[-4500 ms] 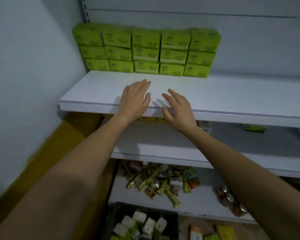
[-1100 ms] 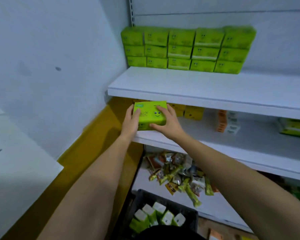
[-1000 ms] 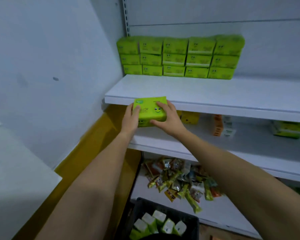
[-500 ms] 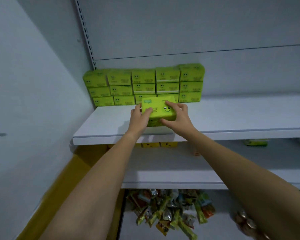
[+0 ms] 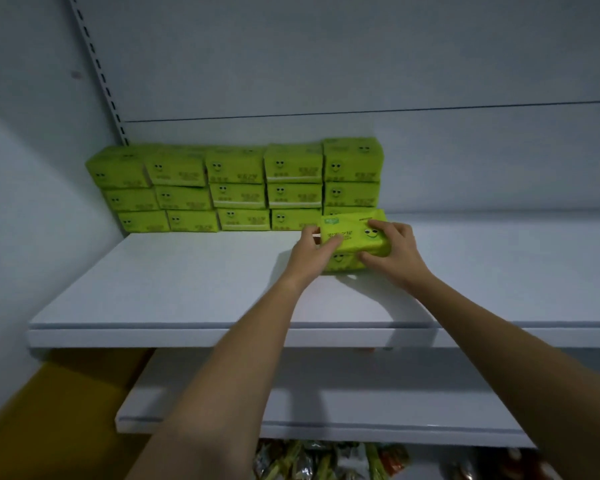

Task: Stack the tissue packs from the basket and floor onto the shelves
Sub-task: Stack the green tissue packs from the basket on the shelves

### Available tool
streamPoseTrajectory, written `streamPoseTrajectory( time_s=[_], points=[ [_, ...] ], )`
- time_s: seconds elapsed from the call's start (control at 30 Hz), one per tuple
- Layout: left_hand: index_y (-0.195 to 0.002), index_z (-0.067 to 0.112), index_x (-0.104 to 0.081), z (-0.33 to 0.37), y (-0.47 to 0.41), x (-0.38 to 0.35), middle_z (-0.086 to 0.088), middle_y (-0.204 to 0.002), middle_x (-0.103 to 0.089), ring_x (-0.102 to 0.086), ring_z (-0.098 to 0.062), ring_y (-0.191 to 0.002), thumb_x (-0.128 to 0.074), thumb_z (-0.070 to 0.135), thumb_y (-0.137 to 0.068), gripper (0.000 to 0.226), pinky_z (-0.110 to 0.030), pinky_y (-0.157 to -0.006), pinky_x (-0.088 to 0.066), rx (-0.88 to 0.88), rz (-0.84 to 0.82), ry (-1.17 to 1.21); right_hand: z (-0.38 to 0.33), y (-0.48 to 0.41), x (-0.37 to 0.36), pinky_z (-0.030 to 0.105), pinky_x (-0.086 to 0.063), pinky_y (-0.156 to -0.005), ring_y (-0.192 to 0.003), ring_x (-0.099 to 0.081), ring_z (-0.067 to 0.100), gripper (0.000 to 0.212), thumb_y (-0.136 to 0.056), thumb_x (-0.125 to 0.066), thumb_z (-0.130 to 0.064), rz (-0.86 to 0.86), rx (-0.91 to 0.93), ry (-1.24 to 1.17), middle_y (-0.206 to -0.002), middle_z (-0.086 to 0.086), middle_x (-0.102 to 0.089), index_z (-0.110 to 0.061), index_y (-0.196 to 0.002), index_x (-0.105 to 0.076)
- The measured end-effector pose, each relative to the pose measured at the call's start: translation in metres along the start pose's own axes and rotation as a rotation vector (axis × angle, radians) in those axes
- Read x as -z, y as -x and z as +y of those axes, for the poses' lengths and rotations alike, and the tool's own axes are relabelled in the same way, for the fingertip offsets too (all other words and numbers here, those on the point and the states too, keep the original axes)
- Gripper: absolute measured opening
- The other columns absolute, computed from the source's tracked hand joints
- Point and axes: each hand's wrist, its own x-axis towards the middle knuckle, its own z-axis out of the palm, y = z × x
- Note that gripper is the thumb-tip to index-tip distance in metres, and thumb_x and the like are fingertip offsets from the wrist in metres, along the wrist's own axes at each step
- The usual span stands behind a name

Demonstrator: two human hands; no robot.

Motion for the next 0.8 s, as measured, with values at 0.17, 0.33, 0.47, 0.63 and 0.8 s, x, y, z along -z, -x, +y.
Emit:
streamPoseTrajectory(
  time_s=[0.17,0.33,0.47,0.63,0.8],
  points=[
    [-0.109,0.017,-0.048,0.007,-0.026,-0.063,-0.001,-0.107,-0.06,-0.059,-0.021,-0.103,-0.063,0.036,-0.086,0.033,-0.039,-0.094,-0.047,0.013,-0.109,-0.013,0.048,-0.016,0.045,0.021,-0.023,-0.105,-0.129,-0.034,0.027,0.062,-0.076,-0.072,-0.019,0.061,-0.096,0.051,-0.133,0.015,-0.036,-0.018,-0.132,-0.047],
    [-0.11,0.015,-0.059,0.017,-0.048,-0.113,-0.006,-0.115,-0.064,-0.059,-0.018,-0.107,-0.067,0.021,-0.082,0.029,-0.041,-0.099,-0.045,-0.067,-0.217,-0.046,0.084,-0.037,0.069,0.027,-0.024,-0.103,-0.127,-0.037,0.031,0.059,-0.078,-0.069,-0.024,0.137,-0.165,0.143,-0.133,0.015,-0.048,-0.016,-0.133,-0.046],
    [-0.133,0.006,-0.042,0.014,-0.068,-0.129,-0.015,-0.133,-0.045,-0.048,-0.026,-0.117,-0.064,0.02,-0.086,0.053,-0.041,-0.1,-0.042,-0.222,-0.025,-0.33,0.091,-0.059,0.068,0.019,-0.029,-0.097,-0.121,-0.044,0.025,0.059,-0.079,-0.067,-0.013,0.189,-0.18,0.042,-0.136,0.015,-0.035,-0.012,-0.133,-0.044],
    [-0.112,0.006,-0.06,0.006,-0.079,-0.128,-0.016,-0.123,-0.047,-0.05,-0.034,-0.108,-0.059,0.002,-0.082,0.03,-0.042,-0.081,-0.048,-0.556,0.182,-0.815,0.1,-0.088,0.059,0.013,-0.029,-0.085,-0.115,-0.046,0.025,0.053,-0.081,-0.062,-0.01,0.228,-0.193,-0.009,-0.13,0.013,-0.033,-0.012,-0.131,-0.045],
    [-0.113,0.003,-0.061,-0.003,-0.095,-0.119,-0.013,-0.112,-0.061,-0.058,-0.033,-0.098,-0.065,0.005,-0.071,0.042,-0.041,-0.074,-0.052,-0.661,0.085,-1.079,0.102,-0.106,0.044,0.025,-0.029,-0.094,-0.121,-0.039,0.031,0.05,-0.081,-0.06,-0.01,0.281,-0.181,0.018,-0.13,0.016,-0.039,-0.007,-0.129,-0.046]
  ],
)
